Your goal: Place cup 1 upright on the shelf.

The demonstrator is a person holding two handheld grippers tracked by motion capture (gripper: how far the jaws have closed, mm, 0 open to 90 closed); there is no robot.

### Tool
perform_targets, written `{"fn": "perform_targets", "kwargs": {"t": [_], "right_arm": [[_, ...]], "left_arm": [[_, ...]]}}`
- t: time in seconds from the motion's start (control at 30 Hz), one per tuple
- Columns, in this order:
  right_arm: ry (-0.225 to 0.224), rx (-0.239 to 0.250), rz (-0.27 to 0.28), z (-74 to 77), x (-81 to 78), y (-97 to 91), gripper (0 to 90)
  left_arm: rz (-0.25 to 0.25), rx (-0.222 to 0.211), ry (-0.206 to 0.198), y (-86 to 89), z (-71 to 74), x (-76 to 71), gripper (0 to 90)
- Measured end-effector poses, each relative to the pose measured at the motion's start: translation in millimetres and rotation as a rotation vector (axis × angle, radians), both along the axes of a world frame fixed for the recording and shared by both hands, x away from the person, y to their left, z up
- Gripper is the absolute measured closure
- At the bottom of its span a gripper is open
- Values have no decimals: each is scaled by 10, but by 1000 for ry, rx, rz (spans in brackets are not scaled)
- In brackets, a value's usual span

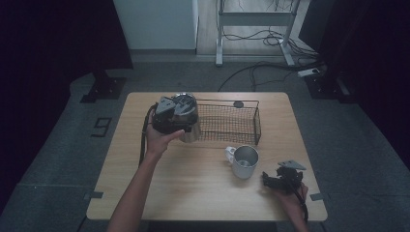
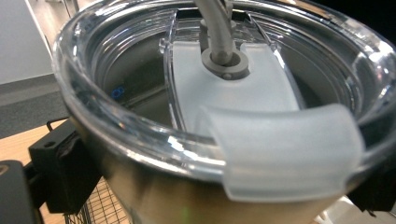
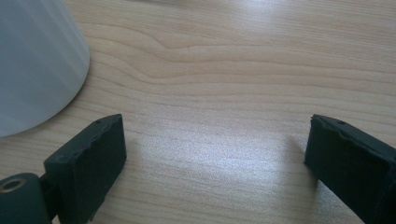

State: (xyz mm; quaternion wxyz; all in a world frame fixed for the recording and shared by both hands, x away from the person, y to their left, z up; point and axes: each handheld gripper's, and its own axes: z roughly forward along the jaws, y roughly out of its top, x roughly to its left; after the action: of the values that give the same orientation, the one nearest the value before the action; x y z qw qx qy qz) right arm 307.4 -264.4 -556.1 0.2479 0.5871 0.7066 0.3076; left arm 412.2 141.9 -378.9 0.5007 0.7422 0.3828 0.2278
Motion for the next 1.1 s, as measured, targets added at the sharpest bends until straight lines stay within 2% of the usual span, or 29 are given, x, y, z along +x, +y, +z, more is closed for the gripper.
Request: {"fn": "perform_targets", "kwargs": {"t": [1.1], "right_arm": [[-4, 0, -1, -2, 0, -1, 55]], "left_arm": [[13, 16, 4, -116, 105, 287, 39]]}}
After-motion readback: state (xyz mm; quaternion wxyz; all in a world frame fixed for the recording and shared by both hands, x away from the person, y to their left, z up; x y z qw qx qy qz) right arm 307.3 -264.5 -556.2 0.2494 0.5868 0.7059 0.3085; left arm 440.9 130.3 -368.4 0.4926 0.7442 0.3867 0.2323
